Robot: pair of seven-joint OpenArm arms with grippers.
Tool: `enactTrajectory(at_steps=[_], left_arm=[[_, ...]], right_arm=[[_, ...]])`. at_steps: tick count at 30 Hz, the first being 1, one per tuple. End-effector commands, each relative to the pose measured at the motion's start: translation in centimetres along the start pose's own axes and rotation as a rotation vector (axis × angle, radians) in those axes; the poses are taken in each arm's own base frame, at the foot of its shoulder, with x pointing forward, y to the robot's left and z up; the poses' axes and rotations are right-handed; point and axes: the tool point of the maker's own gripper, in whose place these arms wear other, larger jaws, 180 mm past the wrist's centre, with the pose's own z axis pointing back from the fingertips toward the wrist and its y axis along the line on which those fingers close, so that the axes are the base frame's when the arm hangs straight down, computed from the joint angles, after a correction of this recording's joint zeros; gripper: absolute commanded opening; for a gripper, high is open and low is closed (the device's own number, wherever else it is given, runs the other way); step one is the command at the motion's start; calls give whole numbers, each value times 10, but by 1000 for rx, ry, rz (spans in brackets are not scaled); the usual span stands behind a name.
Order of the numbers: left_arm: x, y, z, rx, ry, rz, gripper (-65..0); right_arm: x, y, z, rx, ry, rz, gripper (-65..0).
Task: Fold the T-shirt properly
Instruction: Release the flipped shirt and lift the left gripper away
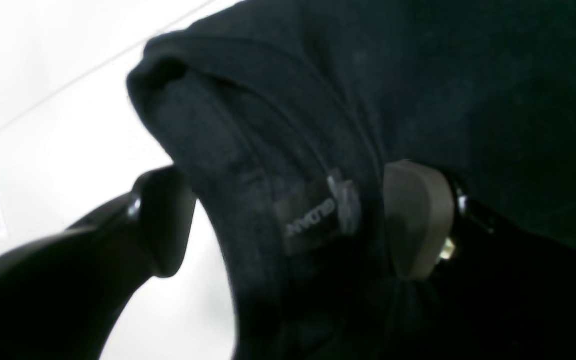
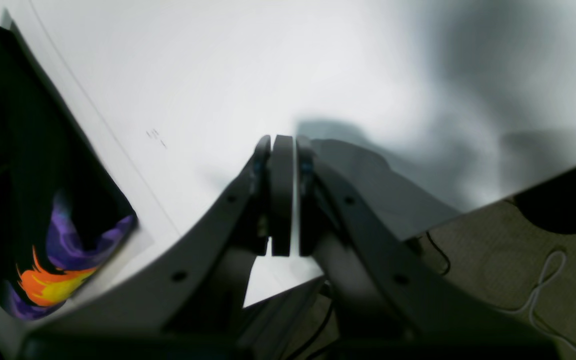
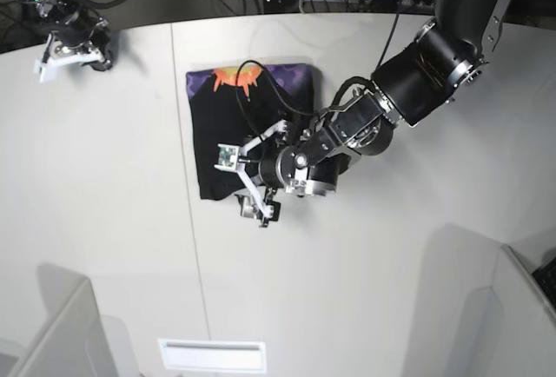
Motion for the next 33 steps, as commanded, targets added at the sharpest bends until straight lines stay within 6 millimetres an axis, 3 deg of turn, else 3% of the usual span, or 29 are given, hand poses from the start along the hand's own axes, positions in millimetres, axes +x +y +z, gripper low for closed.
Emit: enactTrajectory(at_steps=[1, 10, 13, 15, 16, 18, 21, 29, 33], left_arm=[[15, 30, 10, 73, -40, 0, -89], [53, 85, 44, 242, -174, 85, -92], [45, 103, 68, 338, -189, 196, -97], [40, 107, 84, 395, -201, 255, -138], [41, 108, 92, 420, -217, 266, -189], [42, 102, 107, 457, -240, 286, -354], [20, 87, 128, 506, -224, 328, -642], [-42, 63, 175, 649, -150, 495, -650], [-59, 43, 182, 676, -187, 556, -650]], right_arm=[[9, 3, 4, 12, -26, 21, -650], [15, 8, 7, 18, -44, 42, -650], [26, 25, 17, 40, -71, 128, -650], [33, 39, 25, 57, -84, 206, -650], [37, 46, 28, 68, -96, 236, -650], [43, 59, 34, 89, -119, 278, -650], [47, 68, 37, 104, -135, 301, -650], [49, 80, 44, 178, -131, 541, -650], [46, 78, 48, 193, -110, 639, -650]])
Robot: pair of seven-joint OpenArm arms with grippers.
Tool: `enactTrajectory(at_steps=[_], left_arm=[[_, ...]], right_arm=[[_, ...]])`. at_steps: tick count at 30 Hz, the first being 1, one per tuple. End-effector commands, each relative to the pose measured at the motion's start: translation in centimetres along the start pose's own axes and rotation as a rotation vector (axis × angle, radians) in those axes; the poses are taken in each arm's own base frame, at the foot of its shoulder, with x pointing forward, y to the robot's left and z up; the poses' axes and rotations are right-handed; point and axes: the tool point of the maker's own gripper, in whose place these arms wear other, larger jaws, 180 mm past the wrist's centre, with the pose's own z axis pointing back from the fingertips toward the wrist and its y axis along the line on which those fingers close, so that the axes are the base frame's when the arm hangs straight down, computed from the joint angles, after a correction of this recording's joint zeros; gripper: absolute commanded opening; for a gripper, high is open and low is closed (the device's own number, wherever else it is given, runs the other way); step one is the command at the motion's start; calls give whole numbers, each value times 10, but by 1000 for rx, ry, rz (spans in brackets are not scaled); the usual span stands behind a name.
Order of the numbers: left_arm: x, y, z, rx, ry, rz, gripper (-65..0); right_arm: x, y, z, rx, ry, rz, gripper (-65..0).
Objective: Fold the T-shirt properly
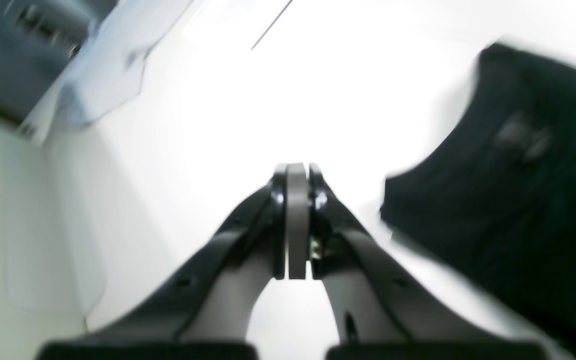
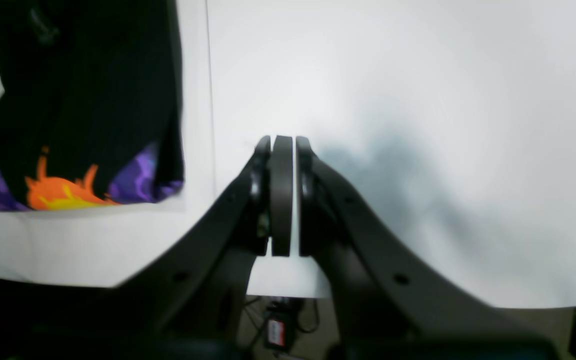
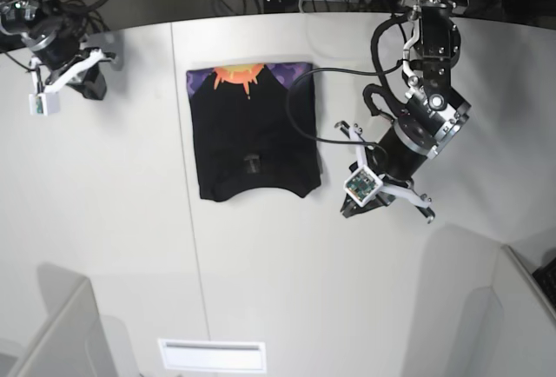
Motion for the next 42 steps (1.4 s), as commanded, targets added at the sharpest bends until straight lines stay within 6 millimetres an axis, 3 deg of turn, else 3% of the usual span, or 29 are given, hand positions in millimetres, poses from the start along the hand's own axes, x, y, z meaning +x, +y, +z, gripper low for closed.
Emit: enactTrajectory(at_steps=[1, 6, 13, 21, 26, 35, 42], left_arm=[[11, 0, 6, 10, -69, 20, -650], [-29, -11, 30, 17, -9, 96, -650], [-75, -5, 78, 79, 43, 306, -650], [-111, -43, 111, 9, 166, 365, -650], [-134, -48, 136, 28, 249, 390, -650], [-164, -104, 189, -73, 420, 457, -650], [-175, -156, 234, -151, 548, 553, -650]], right_arm=[[11, 2, 6, 12, -32, 46, -650], [-2, -4, 14, 15, 25, 115, -650], [-33, -12, 27, -1, 131, 128, -650], [-71, 11, 27, 75, 238, 126, -650], [-94, 24, 31, 120, 310, 130, -650], [-142, 22, 62, 121, 463, 113, -650], [-180, 26, 85, 136, 612, 92, -650]])
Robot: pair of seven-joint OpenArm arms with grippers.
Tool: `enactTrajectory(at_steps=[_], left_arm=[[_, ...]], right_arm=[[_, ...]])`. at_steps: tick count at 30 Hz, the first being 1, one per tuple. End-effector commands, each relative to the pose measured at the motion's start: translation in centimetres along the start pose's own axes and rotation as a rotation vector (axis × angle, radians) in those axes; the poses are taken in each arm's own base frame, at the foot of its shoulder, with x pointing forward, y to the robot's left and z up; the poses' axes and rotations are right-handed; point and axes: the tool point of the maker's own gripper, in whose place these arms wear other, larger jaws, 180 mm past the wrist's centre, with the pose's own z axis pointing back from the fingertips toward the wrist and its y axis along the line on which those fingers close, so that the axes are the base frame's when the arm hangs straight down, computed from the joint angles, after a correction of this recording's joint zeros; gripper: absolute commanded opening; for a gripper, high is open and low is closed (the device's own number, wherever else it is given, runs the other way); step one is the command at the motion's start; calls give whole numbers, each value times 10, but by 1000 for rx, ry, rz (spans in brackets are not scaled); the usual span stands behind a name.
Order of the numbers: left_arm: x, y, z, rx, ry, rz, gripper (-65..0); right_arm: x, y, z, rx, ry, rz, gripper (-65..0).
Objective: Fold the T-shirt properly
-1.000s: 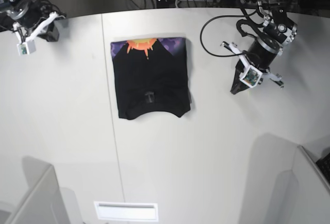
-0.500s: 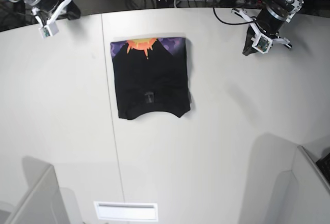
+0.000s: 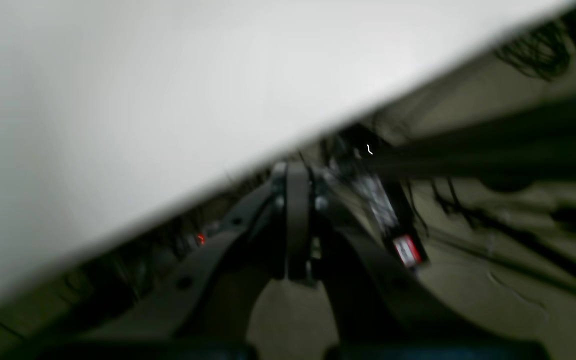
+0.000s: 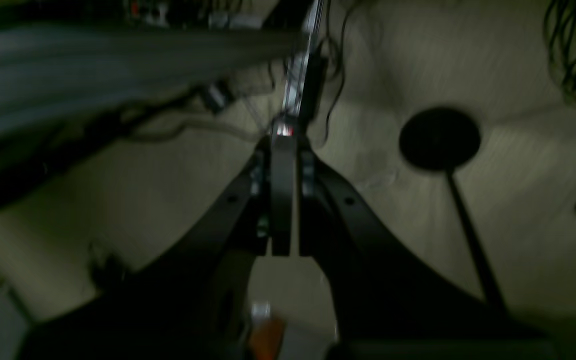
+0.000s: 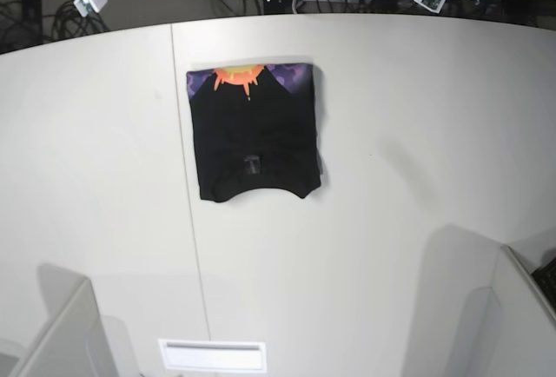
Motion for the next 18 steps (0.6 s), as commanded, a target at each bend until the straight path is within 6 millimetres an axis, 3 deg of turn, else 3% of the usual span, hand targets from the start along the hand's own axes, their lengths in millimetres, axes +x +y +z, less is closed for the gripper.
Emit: enactTrajectory(at_steps=[1, 6, 13, 18], left_arm=[[-2, -4, 6, -13, -3, 7, -650], [-39, -14, 6, -30, 85, 69, -650], [-110, -18, -16, -49, 224, 230, -650], [-150, -23, -35, -63, 303, 341, -650]], right_arm=[[-2, 4, 2, 12, 6, 12, -650], [-29, 11, -19, -34, 152, 131, -650], [-75, 28, -81, -25, 320, 312, -650], [-108, 29, -120, 48, 391, 295, -650]])
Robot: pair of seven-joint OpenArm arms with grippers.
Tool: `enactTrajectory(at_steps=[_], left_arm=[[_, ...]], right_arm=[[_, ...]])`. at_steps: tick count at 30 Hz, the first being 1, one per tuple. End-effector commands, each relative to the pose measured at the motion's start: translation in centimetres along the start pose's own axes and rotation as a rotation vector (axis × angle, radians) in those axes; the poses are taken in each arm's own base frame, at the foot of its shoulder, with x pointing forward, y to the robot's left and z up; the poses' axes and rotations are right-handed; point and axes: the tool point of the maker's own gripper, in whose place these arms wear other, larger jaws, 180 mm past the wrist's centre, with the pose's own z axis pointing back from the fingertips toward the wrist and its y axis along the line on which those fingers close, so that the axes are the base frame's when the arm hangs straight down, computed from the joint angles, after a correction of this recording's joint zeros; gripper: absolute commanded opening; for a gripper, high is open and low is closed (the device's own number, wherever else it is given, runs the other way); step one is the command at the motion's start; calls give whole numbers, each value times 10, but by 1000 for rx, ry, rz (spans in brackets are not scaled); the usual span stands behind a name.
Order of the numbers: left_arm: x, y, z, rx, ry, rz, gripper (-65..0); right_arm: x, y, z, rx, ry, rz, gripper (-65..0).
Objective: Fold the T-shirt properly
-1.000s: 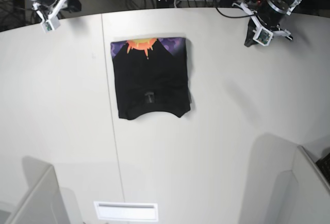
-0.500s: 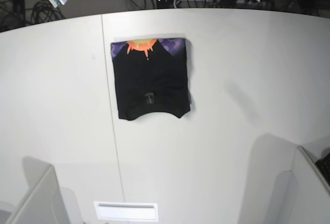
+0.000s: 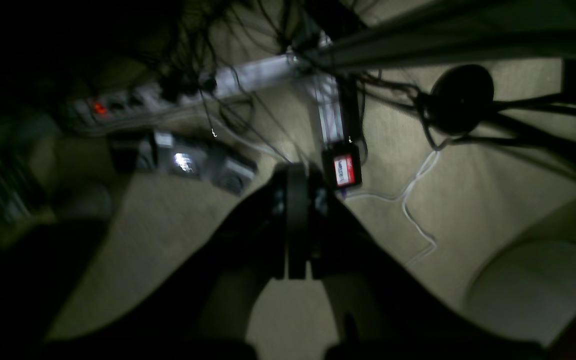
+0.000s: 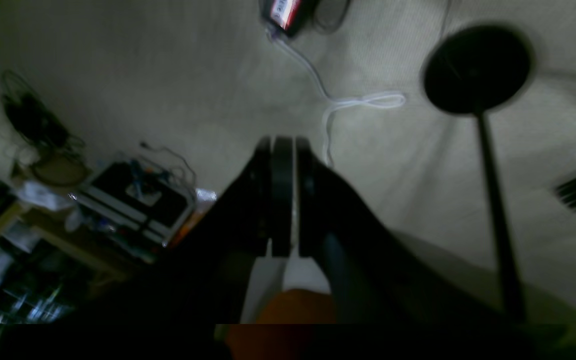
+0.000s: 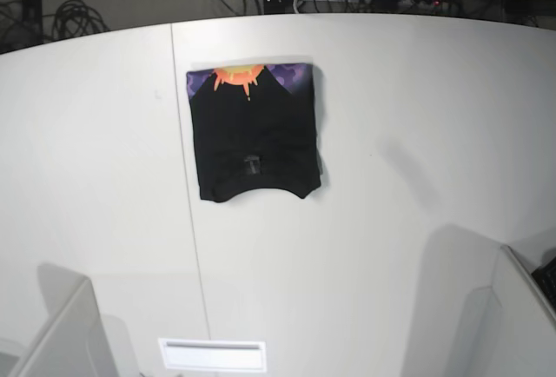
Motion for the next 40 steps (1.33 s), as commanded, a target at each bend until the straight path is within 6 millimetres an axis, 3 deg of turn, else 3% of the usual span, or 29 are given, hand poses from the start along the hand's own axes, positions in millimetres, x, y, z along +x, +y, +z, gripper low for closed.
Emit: enactTrajectory(at_steps=[1, 10, 14, 20, 26, 33, 40], left_arm=[[-7, 2, 0, -5, 8, 17, -650], [-23, 0, -49, -44, -27, 162, -650], [-35, -8, -73, -76, -17, 181, -650], [-34, -14, -99, -127, -14, 230, -650], [-26, -24, -112, -199, 41, 150, -650], [-33, -2, -120, -74, 112, -47, -650], [-32, -1, -120, -66, 108, -50, -650]], right_arm=[[-11, -5, -4, 4, 23, 4, -650], [-30, -16, -64, 71, 77, -34, -650], [-34, -1, -85, 110, 59, -97, -650], [-34, 16, -110, 139, -9, -227, -650], [-23, 25, -120, 133, -111, -310, -650], [-18, -11, -122, -104, -178, -320, -650], [-15, -12, -122, -115, -191, -321, -650]])
